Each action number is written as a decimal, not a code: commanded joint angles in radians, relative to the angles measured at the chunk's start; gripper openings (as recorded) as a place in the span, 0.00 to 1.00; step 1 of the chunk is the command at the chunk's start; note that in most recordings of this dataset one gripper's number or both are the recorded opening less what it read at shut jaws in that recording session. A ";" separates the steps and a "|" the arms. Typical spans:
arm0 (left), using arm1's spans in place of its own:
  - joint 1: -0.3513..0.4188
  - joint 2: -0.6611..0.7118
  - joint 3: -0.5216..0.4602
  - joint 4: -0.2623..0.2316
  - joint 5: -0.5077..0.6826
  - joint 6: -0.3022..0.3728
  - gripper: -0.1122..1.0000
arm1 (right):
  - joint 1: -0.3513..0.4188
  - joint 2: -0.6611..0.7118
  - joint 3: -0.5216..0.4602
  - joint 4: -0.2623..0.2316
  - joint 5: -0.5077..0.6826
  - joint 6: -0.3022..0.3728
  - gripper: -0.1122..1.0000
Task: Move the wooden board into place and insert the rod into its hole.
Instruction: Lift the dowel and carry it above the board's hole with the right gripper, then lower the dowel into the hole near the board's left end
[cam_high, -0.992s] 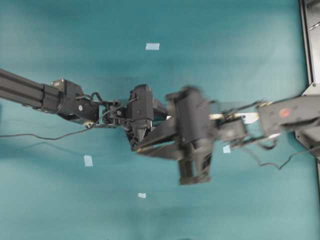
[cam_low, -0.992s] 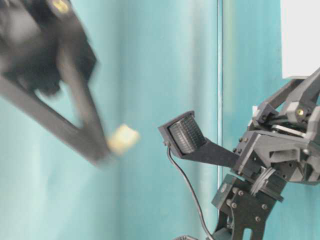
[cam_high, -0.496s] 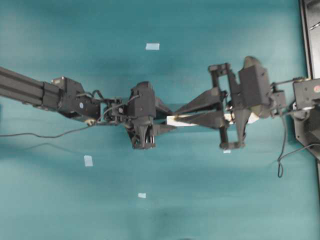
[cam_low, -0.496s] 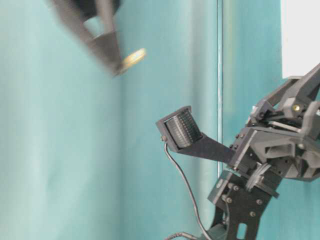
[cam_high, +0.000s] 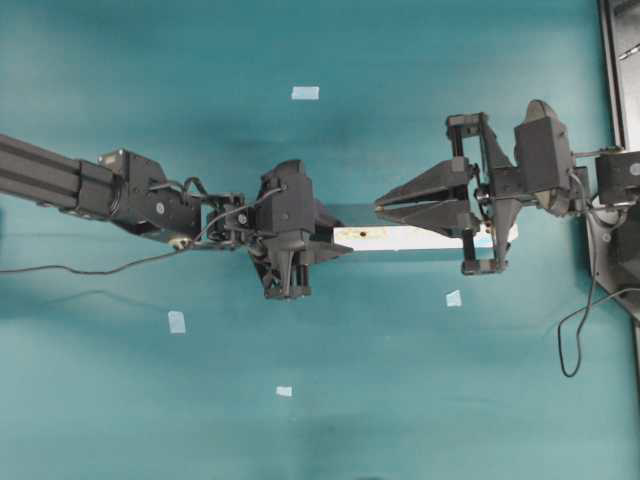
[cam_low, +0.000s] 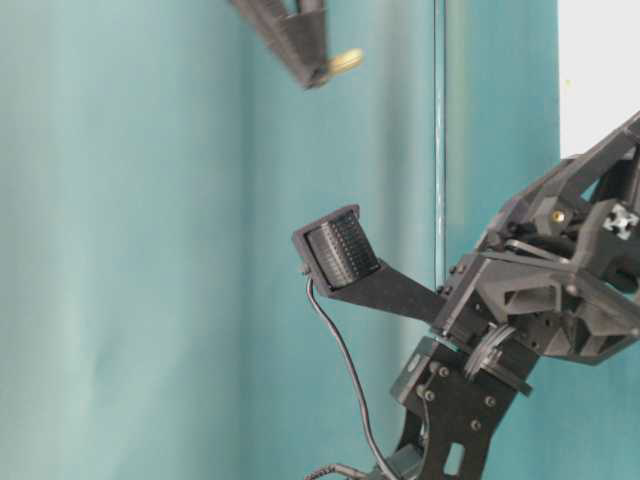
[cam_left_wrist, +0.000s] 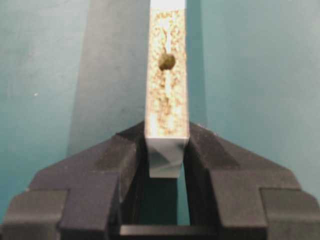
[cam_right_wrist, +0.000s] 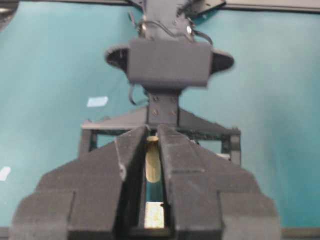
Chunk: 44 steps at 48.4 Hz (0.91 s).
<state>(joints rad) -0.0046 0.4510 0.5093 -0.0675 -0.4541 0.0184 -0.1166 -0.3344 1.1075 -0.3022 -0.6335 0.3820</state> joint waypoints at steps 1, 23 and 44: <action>-0.011 -0.028 -0.025 -0.002 -0.003 -0.003 0.29 | -0.018 0.023 0.011 0.005 -0.083 -0.003 0.20; -0.032 -0.015 -0.041 -0.002 0.057 -0.005 0.29 | -0.040 0.296 0.057 0.052 -0.466 -0.097 0.20; -0.032 -0.008 -0.044 -0.002 0.060 -0.005 0.29 | -0.005 0.382 0.058 0.051 -0.517 -0.097 0.20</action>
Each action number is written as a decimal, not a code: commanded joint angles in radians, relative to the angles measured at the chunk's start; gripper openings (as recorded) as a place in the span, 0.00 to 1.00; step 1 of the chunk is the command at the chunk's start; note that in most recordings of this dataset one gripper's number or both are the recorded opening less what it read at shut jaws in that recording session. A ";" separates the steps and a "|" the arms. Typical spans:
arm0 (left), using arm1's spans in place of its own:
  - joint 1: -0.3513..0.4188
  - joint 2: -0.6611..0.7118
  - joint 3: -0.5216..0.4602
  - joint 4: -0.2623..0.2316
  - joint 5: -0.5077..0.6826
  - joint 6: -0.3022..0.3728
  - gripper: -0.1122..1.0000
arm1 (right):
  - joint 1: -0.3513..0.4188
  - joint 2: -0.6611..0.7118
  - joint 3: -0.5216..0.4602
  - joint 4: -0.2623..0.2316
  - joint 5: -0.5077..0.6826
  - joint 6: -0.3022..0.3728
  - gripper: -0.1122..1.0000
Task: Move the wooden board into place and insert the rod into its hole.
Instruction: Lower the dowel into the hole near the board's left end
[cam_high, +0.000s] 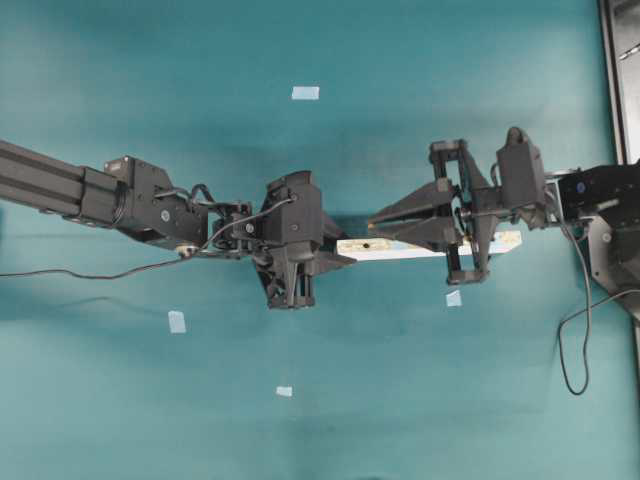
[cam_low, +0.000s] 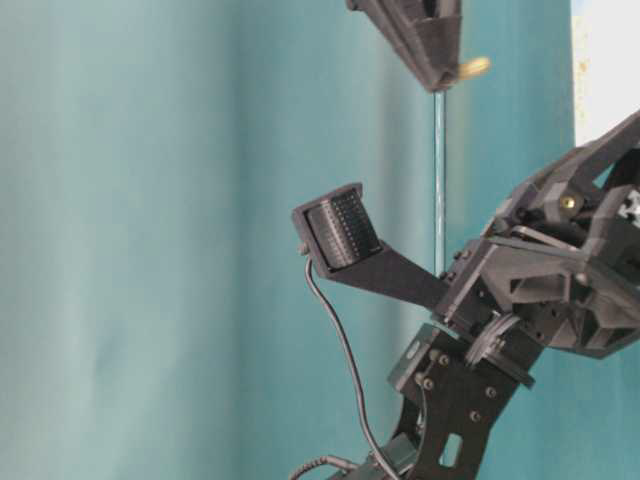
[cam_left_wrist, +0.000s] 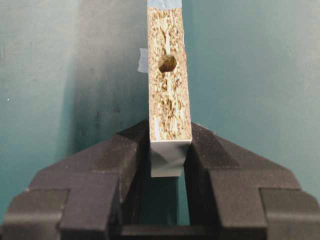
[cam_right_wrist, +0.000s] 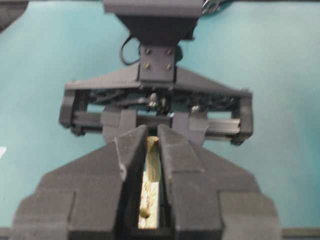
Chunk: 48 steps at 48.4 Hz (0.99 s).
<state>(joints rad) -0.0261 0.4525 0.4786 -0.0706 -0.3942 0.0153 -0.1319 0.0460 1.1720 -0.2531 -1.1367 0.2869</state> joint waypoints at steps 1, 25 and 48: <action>-0.011 -0.009 -0.014 0.002 0.000 -0.002 0.29 | 0.014 0.005 -0.006 0.002 -0.012 -0.002 0.20; -0.009 -0.008 -0.009 0.002 0.000 -0.002 0.29 | 0.037 0.094 -0.051 0.009 -0.012 -0.006 0.20; -0.011 -0.008 -0.009 0.002 0.000 -0.002 0.29 | 0.037 0.120 -0.044 0.038 -0.008 -0.011 0.20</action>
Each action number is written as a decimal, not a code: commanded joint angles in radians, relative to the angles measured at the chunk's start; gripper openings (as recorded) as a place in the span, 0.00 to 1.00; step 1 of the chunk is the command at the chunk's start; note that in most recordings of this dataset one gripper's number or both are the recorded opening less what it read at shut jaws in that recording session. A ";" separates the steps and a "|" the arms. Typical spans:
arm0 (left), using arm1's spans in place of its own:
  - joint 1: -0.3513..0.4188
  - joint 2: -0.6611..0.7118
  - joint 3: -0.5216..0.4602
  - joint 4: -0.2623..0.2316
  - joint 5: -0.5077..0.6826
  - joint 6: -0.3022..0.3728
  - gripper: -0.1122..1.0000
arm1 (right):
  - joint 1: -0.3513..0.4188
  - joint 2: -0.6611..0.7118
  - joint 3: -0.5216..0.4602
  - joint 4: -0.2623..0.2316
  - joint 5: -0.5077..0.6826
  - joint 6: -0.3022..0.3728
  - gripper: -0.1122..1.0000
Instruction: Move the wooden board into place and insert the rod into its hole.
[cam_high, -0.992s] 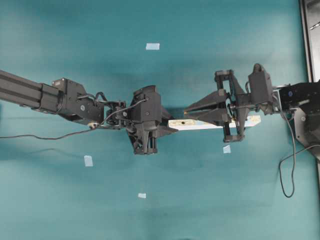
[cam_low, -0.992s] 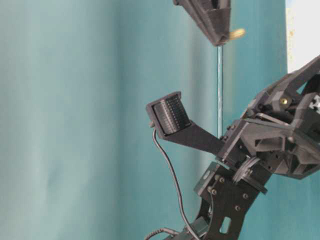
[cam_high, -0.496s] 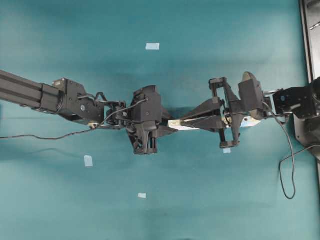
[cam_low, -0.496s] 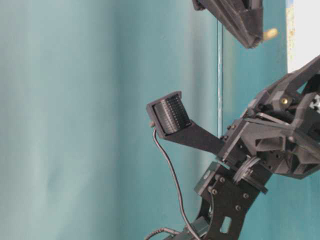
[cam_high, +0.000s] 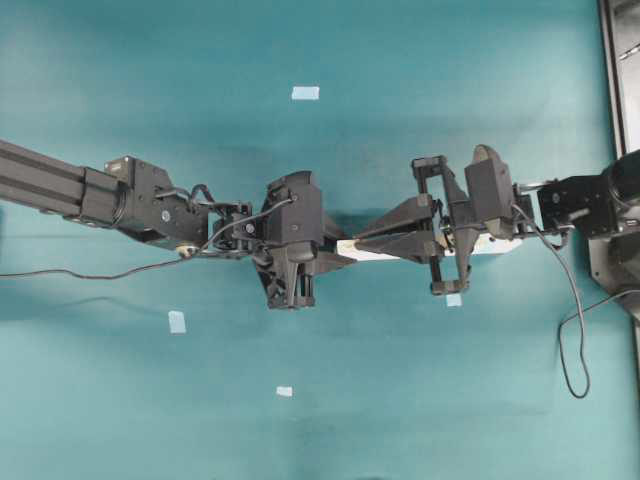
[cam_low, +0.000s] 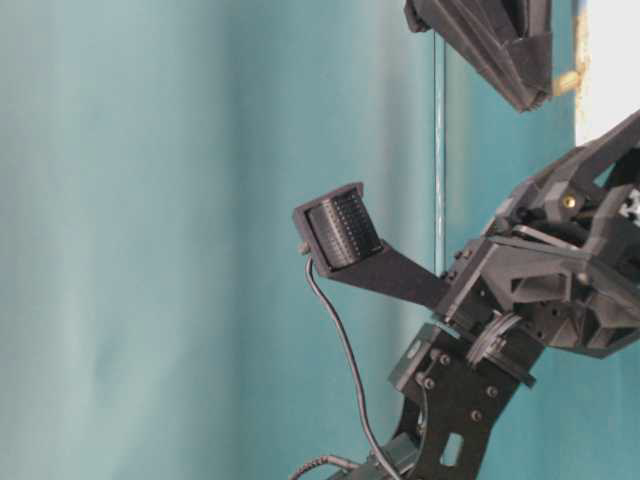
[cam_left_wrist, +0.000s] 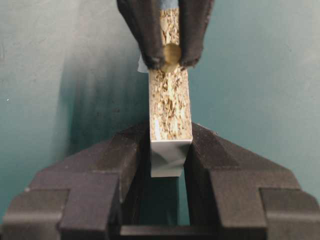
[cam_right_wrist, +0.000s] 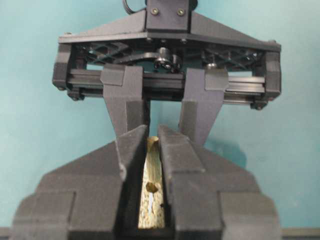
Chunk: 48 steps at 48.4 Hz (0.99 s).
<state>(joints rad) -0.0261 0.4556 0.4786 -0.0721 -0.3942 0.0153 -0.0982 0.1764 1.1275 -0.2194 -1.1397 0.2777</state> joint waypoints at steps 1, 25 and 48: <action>-0.011 -0.011 -0.011 0.003 0.000 -0.002 0.29 | 0.003 -0.011 0.003 0.005 -0.005 -0.002 0.20; -0.011 -0.011 -0.011 0.003 0.000 -0.002 0.29 | 0.003 -0.011 0.011 0.005 0.014 -0.002 0.20; -0.011 -0.011 -0.011 0.003 0.002 -0.002 0.29 | 0.005 -0.074 0.031 0.005 0.190 0.012 0.20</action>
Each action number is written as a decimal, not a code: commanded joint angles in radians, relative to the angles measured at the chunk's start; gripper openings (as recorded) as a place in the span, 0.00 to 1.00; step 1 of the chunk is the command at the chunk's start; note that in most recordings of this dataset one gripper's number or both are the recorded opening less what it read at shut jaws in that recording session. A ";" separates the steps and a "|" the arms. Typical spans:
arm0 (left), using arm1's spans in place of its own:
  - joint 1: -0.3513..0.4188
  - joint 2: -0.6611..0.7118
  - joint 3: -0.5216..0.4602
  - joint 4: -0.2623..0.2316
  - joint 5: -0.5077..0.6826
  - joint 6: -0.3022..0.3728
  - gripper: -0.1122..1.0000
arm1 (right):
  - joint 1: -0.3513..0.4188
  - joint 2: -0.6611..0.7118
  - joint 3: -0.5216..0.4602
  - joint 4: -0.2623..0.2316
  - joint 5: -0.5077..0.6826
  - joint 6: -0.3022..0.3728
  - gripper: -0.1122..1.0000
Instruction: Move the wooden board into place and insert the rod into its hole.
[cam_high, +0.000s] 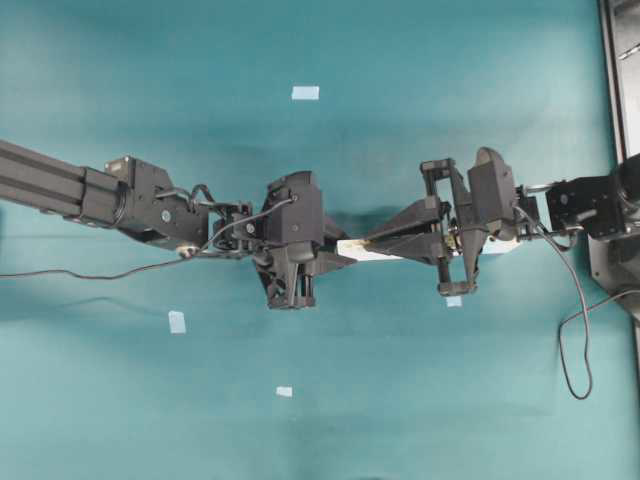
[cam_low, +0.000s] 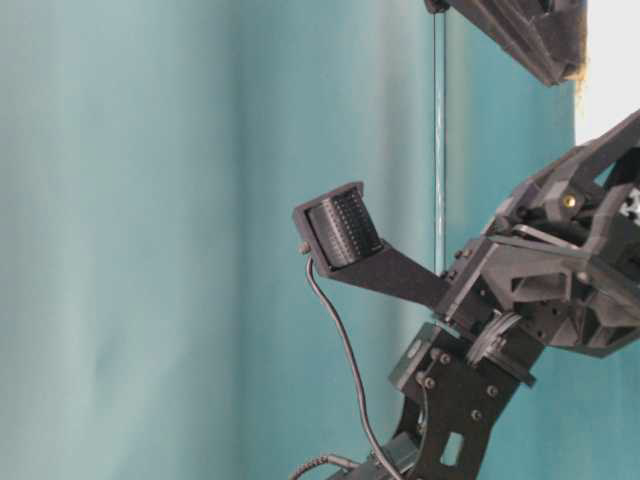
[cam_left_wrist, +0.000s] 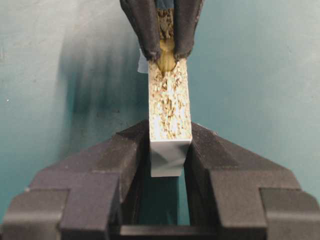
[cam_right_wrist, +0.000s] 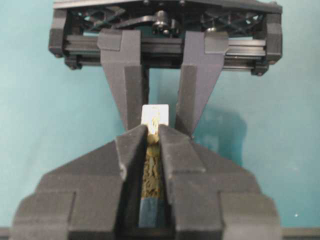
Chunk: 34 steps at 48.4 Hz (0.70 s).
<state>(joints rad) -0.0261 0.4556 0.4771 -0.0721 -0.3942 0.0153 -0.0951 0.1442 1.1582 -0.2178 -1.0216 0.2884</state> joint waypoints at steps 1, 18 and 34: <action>-0.011 -0.011 -0.009 0.003 0.002 -0.002 0.29 | 0.003 -0.055 -0.005 0.003 0.120 0.002 0.20; -0.011 -0.011 -0.012 0.003 0.002 -0.002 0.29 | 0.060 -0.195 -0.086 -0.003 0.635 0.011 0.20; -0.011 -0.014 -0.009 0.003 0.014 0.000 0.29 | 0.095 -0.210 -0.101 -0.003 0.687 0.083 0.20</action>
<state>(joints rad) -0.0276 0.4571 0.4725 -0.0721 -0.3912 0.0169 -0.0184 -0.0660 1.0538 -0.2178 -0.3620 0.3559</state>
